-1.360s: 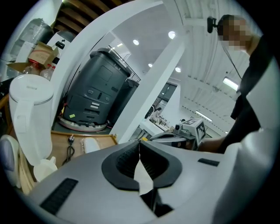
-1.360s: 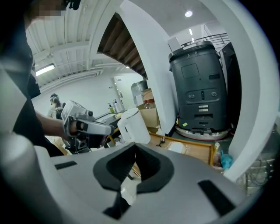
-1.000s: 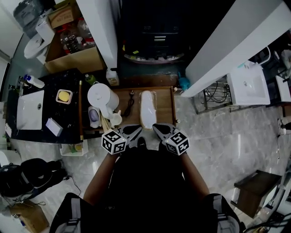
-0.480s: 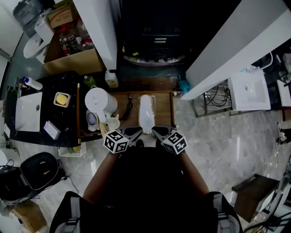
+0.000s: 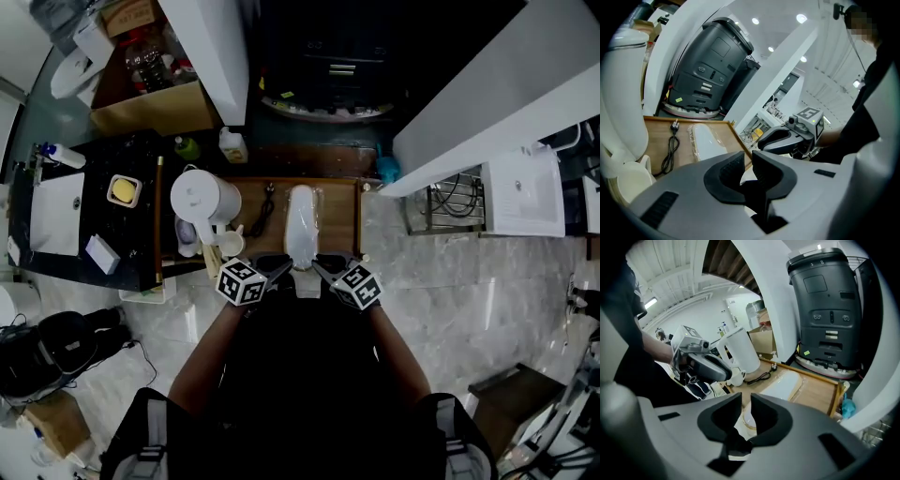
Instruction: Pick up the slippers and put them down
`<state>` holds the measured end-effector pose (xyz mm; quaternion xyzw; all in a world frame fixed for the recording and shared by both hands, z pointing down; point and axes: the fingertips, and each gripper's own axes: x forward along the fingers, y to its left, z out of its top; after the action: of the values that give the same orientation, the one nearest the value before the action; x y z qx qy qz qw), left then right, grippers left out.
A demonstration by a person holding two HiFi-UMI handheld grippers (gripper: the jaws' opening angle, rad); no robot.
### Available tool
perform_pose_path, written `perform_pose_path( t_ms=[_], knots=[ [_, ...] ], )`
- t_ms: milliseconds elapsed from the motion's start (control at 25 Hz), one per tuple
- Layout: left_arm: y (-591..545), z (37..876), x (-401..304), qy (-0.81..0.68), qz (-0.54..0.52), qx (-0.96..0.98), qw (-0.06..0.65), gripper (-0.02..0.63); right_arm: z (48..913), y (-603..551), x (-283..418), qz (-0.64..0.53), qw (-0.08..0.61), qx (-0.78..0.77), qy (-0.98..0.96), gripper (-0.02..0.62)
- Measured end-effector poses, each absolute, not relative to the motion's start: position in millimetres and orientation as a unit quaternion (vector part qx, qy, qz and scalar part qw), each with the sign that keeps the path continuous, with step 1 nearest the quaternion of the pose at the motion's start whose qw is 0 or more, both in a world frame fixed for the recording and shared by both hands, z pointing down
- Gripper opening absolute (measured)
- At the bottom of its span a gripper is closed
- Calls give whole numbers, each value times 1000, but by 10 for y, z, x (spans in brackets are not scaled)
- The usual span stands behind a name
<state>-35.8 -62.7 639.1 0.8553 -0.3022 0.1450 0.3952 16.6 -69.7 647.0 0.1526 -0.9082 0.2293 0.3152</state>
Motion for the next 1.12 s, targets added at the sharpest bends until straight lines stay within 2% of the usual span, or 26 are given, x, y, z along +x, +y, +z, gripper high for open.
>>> perform_pose_path(
  t_ms=[320,520,1120],
  knots=[
    [-723,6689,-353,-322,157,831,425,138,6765,-824,234,275,320,149,-894,69],
    [-829,6867,-390,-334,156,818,441,196,6898,-913,231,306,317,135,-888,103],
    [-983,7617,-546,-356,179,766,504,204,7578,-1090,288,379,341,145,-848,196]
  ],
)
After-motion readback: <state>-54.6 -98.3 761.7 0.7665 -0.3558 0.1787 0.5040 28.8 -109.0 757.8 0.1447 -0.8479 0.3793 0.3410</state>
